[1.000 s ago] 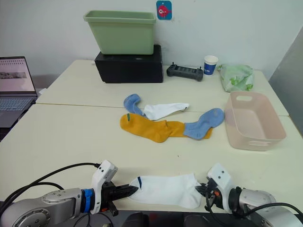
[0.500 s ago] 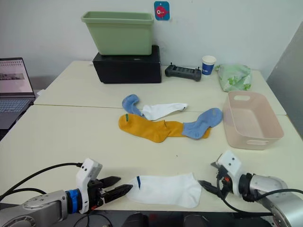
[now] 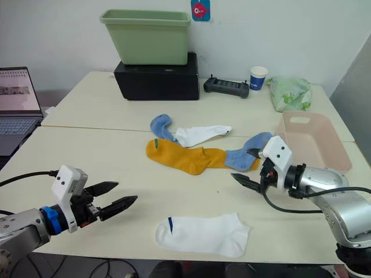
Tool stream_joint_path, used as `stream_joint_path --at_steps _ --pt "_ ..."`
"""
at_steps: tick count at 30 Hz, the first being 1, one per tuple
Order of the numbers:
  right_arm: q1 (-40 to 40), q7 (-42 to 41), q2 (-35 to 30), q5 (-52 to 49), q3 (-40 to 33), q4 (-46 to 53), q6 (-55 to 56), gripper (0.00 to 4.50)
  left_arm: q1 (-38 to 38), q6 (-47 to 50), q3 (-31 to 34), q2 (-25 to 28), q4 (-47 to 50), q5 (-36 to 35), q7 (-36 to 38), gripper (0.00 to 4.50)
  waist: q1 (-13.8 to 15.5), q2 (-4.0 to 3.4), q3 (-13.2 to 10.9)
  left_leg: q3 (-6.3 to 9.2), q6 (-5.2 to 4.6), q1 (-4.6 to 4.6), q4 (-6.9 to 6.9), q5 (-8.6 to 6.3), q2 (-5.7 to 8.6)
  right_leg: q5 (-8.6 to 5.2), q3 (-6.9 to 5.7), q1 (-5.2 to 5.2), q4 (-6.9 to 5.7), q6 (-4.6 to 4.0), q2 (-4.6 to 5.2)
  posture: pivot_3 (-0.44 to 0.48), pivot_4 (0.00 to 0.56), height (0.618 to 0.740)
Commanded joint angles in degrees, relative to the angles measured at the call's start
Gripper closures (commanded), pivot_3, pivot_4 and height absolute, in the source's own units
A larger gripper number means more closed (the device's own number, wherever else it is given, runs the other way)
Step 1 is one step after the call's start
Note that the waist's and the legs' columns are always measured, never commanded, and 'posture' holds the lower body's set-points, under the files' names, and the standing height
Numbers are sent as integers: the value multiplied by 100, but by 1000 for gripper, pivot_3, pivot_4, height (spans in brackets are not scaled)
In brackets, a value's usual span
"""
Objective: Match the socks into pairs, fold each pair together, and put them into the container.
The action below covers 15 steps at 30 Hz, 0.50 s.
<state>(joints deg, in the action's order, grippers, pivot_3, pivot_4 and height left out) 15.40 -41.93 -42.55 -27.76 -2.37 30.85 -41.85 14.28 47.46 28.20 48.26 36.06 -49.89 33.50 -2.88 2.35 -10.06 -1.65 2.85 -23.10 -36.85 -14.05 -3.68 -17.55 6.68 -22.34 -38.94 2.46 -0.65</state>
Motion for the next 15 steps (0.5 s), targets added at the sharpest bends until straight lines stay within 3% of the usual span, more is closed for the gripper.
stream_joint_path --at_steps 1,6,10,15 --pt "372 197 38 461 215 -148 405 0 -97 -95 117 58 158 -47 137 20 -8 -2 -1 1 -1 1 1 0 -1 -1 -1 0 -1 -1 -1 0 150 719" --pt "999 362 153 1647 1112 -917 1293 0 -184 -60 260 28 333 -370 247 20 -64 -4 -2 2 -1 4 3 0 -3 -2 -3 -1 -4 -5 -3 0 150 719" --pt "1974 846 700 2948 2022 -2273 2164 0 -675 -36 493 105 404 -966 148 20 -80 -7 -7 0 0 8 -2 0 -5 3 -3 -2 -10 -10 -5 0 150 719" --pt "2902 1291 1346 4053 2690 -3795 3167 0 -999 -148 406 191 467 -977 114 20 -78 -7 -7 -5 1 8 -5 1 -2 16 1 0 -10 -2 -4 0 150 719"
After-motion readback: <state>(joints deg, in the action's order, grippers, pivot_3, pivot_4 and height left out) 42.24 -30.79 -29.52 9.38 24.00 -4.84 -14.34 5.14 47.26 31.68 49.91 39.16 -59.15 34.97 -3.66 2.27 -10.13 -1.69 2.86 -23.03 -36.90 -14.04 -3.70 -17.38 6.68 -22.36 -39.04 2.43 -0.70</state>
